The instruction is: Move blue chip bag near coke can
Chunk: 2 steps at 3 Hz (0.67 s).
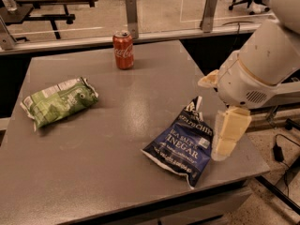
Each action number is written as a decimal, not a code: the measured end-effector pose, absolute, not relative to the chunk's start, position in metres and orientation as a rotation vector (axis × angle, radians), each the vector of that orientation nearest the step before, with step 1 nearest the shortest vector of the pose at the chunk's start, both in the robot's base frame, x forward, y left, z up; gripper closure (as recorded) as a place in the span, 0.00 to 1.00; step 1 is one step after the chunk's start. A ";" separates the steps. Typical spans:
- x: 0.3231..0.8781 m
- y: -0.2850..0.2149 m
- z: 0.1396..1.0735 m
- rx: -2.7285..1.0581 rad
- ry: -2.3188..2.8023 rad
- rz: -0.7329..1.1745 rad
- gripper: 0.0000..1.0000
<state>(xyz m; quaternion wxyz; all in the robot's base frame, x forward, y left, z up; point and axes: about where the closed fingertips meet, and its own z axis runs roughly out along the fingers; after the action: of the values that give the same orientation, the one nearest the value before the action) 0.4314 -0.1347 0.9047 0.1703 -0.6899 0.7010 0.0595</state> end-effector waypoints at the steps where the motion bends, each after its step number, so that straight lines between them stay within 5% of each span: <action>1: 0.428 -0.113 0.884 -2.091 1.892 0.159 0.00; 2: 0.429 -0.103 0.874 -2.170 1.826 0.144 0.00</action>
Offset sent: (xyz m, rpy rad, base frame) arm 0.0005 0.0414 -0.0461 -0.0826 -0.0171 0.2645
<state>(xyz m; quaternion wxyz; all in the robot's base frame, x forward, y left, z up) 0.4290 -0.1033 0.8736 0.1502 -0.7555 0.6358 0.0500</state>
